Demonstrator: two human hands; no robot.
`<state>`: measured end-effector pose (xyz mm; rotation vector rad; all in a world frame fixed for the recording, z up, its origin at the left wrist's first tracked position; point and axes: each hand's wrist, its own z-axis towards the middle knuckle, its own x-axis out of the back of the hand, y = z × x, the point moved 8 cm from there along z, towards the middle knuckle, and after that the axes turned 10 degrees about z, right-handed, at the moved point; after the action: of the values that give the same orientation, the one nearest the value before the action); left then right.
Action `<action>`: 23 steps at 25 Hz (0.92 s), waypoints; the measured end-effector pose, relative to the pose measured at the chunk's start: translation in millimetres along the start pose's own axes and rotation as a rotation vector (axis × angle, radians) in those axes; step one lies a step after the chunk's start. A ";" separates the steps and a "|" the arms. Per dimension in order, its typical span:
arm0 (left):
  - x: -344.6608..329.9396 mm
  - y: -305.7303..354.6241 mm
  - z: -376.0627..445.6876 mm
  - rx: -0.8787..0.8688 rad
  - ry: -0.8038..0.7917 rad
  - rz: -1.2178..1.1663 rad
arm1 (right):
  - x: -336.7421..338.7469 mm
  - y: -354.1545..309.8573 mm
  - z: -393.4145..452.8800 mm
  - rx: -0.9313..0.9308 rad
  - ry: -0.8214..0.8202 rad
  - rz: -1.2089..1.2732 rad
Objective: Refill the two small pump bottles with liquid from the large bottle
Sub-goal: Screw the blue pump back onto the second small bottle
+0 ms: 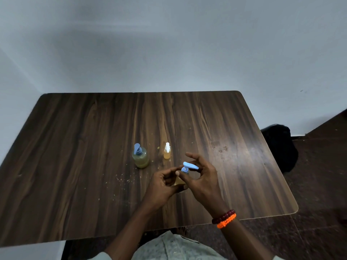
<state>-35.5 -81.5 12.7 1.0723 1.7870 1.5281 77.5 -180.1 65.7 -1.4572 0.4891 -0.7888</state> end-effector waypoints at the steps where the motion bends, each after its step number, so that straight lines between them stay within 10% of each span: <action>1: 1.2 -2.8 0.8 0.001 0.004 -0.009 | 0.2 -0.5 0.7 -0.005 -0.024 0.001; 23: -32.2 -1.7 39.5 -0.060 0.139 0.252 | 44.1 34.5 -1.4 -0.098 0.213 0.075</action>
<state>13.6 -87.5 0.2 1.2254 1.7350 1.8352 111.9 -215.3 38.9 -1.4428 0.7482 -0.8747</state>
